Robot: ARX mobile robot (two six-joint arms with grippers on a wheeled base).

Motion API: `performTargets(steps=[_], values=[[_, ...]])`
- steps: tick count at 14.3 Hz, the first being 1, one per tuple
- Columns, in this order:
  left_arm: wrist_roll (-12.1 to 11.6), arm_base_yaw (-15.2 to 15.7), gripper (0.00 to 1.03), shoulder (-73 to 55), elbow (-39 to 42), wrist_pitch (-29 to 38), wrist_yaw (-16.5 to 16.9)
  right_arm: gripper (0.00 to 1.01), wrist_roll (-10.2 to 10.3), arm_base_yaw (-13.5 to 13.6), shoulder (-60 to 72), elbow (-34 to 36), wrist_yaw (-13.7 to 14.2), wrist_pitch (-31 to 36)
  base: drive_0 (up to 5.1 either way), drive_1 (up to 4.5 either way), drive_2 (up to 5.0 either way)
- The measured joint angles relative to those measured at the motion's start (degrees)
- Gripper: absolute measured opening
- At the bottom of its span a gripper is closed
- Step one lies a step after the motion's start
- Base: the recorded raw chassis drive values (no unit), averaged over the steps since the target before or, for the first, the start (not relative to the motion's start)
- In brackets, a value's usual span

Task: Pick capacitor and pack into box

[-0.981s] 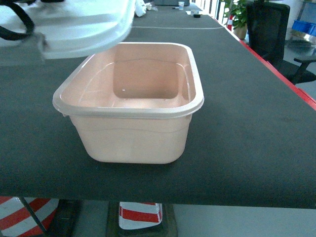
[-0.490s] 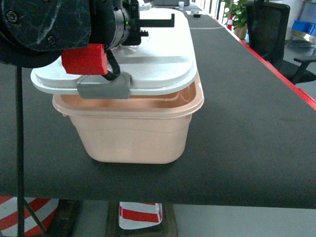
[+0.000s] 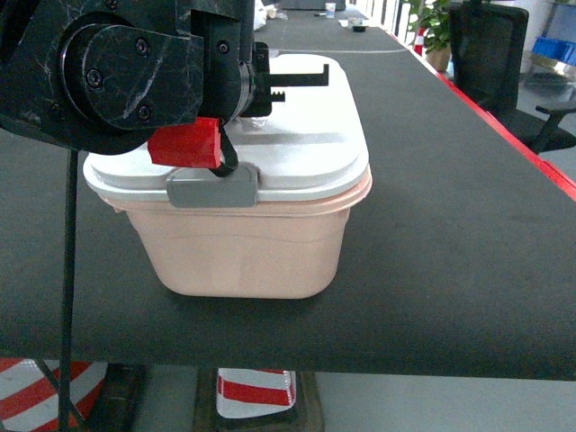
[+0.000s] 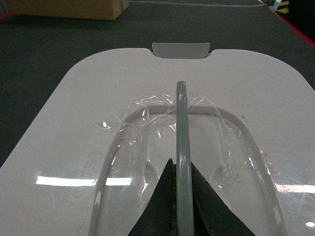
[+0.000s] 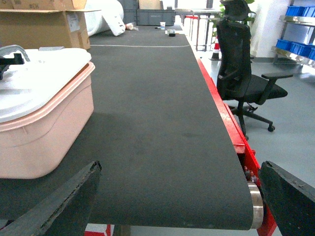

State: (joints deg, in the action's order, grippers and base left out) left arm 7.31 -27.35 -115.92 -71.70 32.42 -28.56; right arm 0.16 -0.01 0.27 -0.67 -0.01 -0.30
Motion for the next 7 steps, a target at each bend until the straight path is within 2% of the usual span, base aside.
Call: performTargets(steps=[3,4,7], values=[[0.0,-0.1,0.02,-0.7,-0.6,-0.6,0.7,0.98,0.0,0.0,0.0,0.0,0.0,0.0,0.0,0.0,0.0],[-0.1,-0.1,0.05,-0.9,-0.6,-0.3,0.7,0.98,0.0,0.0,0.0,0.0,0.0,0.0,0.0,0.0,0.0],[-0.2,0.0,0.38,-0.9,-0.6,1.9,1.3,0.98,0.0,0.0,0.0,0.0,0.0,0.0,0.0,0.0,0.0]])
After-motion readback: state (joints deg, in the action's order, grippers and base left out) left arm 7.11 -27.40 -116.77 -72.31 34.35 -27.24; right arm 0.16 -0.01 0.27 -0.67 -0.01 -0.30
